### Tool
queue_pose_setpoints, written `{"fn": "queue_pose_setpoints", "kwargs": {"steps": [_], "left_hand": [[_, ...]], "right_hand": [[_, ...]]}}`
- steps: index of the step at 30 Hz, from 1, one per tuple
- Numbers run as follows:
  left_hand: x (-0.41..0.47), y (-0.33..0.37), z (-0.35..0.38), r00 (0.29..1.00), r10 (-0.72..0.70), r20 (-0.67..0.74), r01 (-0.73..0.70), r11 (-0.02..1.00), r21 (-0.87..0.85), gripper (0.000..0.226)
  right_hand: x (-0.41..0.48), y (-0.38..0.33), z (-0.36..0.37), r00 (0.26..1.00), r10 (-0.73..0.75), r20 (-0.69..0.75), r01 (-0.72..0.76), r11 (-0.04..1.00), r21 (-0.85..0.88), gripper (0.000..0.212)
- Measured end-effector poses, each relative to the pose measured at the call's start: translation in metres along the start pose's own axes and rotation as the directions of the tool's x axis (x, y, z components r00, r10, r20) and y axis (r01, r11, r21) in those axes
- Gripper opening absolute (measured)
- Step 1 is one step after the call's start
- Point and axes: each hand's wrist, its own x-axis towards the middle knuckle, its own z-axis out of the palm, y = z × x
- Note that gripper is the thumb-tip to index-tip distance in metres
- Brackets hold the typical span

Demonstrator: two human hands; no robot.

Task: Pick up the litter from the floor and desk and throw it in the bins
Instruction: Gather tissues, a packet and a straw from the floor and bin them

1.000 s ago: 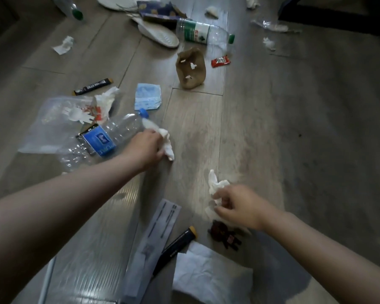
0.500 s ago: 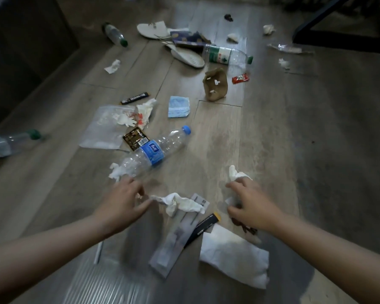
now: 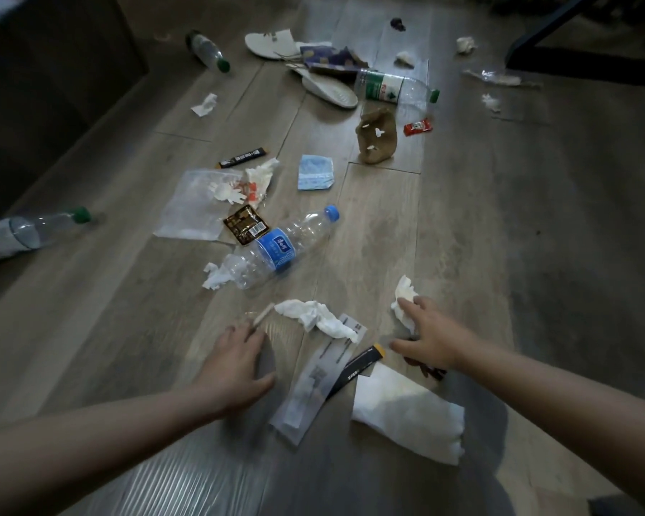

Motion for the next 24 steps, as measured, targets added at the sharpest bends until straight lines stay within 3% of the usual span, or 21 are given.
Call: {"fn": "queue_pose_setpoints", "kwargs": {"steps": [3, 7, 10, 15, 19, 24], "left_hand": [[-0.007, 0.018, 0.011, 0.994, 0.103, -0.027, -0.106, 0.985, -0.138, 0.091], [-0.002, 0.032, 0.004, 0.974, 0.143, -0.174, -0.18, 0.958, -0.224, 0.105], [0.01, 0.039, -0.003, 0.967, 0.196, -0.162, -0.209, 0.975, -0.071, 0.126], [0.035, 0.055, 0.002, 0.969, 0.239, 0.061, -0.246, 0.955, 0.164, 0.136], [0.04, 0.065, 0.015, 0.972, 0.203, 0.115, -0.226, 0.94, 0.257, 0.13], [0.038, 0.061, 0.015, 0.976, 0.217, -0.024, -0.21, 0.962, 0.174, 0.097]], "right_hand": [[-0.015, 0.005, 0.007, 0.999, -0.021, 0.031, 0.02, 0.999, 0.038, 0.091], [-0.035, 0.015, 0.014, 0.999, -0.053, -0.002, 0.053, 0.996, 0.071, 0.105], [-0.04, 0.018, 0.019, 0.995, -0.096, -0.006, 0.096, 0.995, -0.001, 0.128], [-0.037, 0.012, 0.028, 0.994, -0.097, 0.055, 0.103, 0.988, -0.111, 0.152], [-0.042, 0.009, 0.051, 0.993, -0.076, 0.085, 0.093, 0.969, -0.229, 0.161], [-0.038, 0.01, 0.055, 0.991, -0.122, -0.059, 0.106, 0.97, -0.22, 0.148]]}}
